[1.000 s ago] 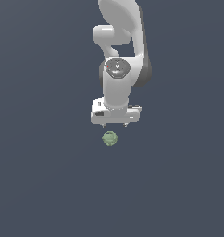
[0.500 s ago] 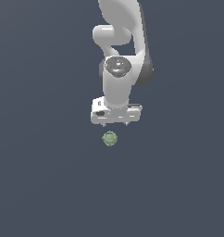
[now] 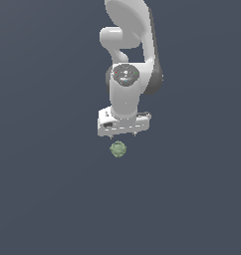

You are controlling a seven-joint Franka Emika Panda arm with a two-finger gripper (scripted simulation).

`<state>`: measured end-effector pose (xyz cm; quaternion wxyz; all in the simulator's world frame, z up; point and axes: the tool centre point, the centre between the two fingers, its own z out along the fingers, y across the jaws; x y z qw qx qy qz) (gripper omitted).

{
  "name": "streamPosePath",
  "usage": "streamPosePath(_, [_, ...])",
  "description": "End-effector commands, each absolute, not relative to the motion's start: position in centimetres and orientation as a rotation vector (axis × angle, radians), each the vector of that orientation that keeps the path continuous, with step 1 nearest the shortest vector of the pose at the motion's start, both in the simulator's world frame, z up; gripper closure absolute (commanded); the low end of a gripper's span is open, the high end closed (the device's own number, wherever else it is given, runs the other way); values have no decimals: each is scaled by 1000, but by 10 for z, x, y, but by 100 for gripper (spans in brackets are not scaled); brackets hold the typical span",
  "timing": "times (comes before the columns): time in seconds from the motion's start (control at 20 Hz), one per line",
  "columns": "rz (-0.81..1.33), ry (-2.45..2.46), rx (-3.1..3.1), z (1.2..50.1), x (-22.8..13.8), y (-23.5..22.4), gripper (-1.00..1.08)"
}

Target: Pick up the object and move it to a goal position.

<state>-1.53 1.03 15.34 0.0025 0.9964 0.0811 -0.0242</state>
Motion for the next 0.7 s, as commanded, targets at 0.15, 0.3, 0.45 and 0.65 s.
streamPosePath(0.15, [-66, 410, 3109, 143, -14, 6, -92])
streamPosePath(0.3, [-58, 523, 3093, 135, -14, 4, -92])
streamPosePath(0.45, [-49, 645, 3071, 127, -13, 1, -92])
streamPosePath(0.65, [-36, 806, 3034, 116, -13, -3, -92])
